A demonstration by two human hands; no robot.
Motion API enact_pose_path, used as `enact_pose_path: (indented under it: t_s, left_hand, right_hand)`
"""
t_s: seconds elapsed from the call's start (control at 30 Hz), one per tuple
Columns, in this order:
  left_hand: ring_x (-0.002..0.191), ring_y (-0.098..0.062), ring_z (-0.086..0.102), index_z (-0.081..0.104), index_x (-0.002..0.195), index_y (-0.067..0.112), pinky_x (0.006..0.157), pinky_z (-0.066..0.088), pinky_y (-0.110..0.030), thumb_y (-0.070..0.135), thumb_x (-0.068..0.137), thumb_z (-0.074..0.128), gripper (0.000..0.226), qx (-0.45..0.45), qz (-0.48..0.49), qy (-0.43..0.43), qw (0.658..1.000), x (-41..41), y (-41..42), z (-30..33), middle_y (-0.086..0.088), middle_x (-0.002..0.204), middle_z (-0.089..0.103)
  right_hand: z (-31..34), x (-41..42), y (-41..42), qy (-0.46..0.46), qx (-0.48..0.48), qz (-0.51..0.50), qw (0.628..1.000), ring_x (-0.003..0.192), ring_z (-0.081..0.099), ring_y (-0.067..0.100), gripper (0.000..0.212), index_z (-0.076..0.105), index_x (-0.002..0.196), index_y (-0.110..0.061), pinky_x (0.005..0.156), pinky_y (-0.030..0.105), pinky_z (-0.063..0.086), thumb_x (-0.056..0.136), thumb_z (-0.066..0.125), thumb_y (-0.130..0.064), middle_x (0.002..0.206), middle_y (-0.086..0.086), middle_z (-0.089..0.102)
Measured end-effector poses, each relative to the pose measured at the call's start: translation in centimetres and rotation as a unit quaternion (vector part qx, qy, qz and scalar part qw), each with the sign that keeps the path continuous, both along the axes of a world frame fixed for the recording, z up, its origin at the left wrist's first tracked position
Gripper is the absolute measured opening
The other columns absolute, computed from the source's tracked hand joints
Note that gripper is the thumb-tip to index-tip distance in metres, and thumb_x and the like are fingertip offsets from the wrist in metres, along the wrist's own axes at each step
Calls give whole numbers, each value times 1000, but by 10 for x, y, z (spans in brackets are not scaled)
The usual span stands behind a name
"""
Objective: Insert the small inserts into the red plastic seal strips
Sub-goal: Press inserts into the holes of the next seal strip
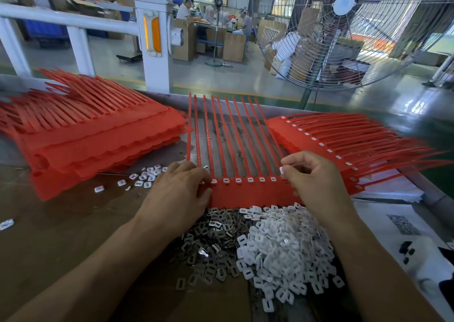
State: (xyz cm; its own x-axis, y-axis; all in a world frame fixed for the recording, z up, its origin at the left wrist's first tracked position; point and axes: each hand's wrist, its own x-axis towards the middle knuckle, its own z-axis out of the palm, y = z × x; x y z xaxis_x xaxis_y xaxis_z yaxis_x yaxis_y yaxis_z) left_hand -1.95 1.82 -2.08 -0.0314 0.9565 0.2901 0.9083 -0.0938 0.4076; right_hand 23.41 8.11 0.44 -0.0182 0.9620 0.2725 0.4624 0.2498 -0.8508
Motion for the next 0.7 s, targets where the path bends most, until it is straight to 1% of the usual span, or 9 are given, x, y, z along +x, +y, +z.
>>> enact_pose_path:
  t_s: [0.07,0.17,0.27,0.37,0.47,0.53,0.6,0.7]
  left_hand:
    - [126,-12,42,64,122,34,109,38,-40,40,97,58,26,-1,0,-1,1000,0,0,0,14,126,57]
    - [126,-12,42,64,121,34,110,38,-40,40,97,58,26,-1,-1,-2,1000,0,0,0,14,126,57]
    - [126,-12,42,64,121,34,110,38,-40,40,97,58,26,1,-1,-5,1000,0,0,0,14,126,57]
    - [125,-12,43,64,121,34,110,38,-40,40,97,58,26,2,-2,-5,1000,0,0,-1,14,125,57]
    - [125,-12,43,64,120,34,110,38,-40,40,96,58,25,2,-2,-5,1000,0,0,-1,14,125,58]
    - [125,-13,43,64,120,34,110,38,-40,41,96,59,25,2,-1,-4,1000,0,0,-1,14,125,58]
    - [125,-13,43,64,119,35,109,38,-40,41,96,59,25,2,-1,-4,1000,0,1,-1,14,124,58]
    - [125,-13,43,65,119,35,109,38,-39,41,96,59,25,3,-1,-5,1000,0,1,-2,15,124,58]
  right_hand:
    - [-1,1,2,-5,1,-15,1000,61,61,1,17,75,89,-32,68,38,57,94,71,-16,82,-7,74]
    - [-3,4,4,-14,0,-27,1000,68,66,2,16,78,91,-32,73,37,61,94,71,-18,79,-15,73]
    - [-6,6,6,-22,-9,-30,999,68,70,12,11,79,94,-32,74,41,63,92,75,-22,77,-17,73]
    - [-9,6,9,-25,-18,-31,999,70,71,14,10,79,93,-32,75,44,64,90,78,-23,78,-22,72]
    - [-12,7,11,-37,-18,-44,998,68,71,13,9,77,86,-33,71,46,64,92,74,-27,75,-18,74]
    - [-13,8,13,-36,-18,-54,998,66,70,17,12,75,85,-30,65,49,63,94,71,-25,73,-15,75]
    - [-14,9,15,-24,-22,-66,997,59,69,15,13,73,85,-27,60,46,62,95,68,-19,72,-12,76]
    - [-17,10,19,-17,-26,-76,997,55,66,4,12,71,86,-25,54,36,56,95,67,-17,72,-11,76]
